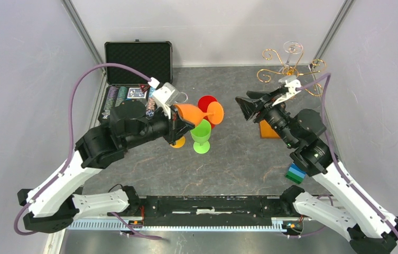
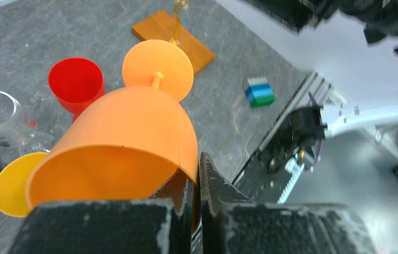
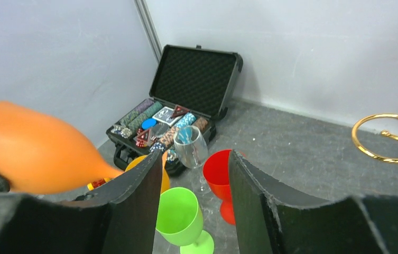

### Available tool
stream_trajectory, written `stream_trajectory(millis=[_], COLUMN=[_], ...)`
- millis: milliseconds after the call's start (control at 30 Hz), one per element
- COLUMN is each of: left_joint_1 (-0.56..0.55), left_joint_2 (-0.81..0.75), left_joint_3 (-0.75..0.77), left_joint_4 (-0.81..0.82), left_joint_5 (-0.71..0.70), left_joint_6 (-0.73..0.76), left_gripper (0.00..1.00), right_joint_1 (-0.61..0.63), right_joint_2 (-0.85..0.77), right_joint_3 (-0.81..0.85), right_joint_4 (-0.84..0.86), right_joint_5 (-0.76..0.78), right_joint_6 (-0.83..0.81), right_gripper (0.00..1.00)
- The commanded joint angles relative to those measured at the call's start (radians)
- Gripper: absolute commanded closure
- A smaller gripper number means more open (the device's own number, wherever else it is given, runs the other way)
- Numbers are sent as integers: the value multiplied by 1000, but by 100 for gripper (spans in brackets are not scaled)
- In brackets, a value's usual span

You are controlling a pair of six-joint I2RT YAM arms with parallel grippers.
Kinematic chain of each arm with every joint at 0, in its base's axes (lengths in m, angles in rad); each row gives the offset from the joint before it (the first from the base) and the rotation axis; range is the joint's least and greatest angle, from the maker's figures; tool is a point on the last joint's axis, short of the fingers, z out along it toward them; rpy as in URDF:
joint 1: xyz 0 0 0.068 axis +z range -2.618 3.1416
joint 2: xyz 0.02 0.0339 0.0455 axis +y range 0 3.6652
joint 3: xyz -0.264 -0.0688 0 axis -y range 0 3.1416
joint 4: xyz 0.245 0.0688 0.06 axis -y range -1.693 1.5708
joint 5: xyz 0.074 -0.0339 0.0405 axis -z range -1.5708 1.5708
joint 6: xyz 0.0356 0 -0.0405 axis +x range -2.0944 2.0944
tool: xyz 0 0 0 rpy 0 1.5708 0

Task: Take the wine glass off the wine glass rack

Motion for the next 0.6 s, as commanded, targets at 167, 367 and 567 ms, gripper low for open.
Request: stream_trajectory(millis=[167,367,567], left_joint_1=[0,0,1], left_joint_2=[-3,44,130], left_joint_3=[13,-38,-106], left_joint_4=[-360,-419,-564], left_joint_5=[328,254,13], left_joint_6=[265,257,143], left_gripper=[98,98,98], right_joint_1=[2,3,2], right_joint_2=[-59,-74,-78], right_joint_3=[16,23,28], right_joint_4=[26,2,-33], right_joint_5=[107,159,193], right_joint_6=[-85,-109,-130], right_gripper=[44,43,43])
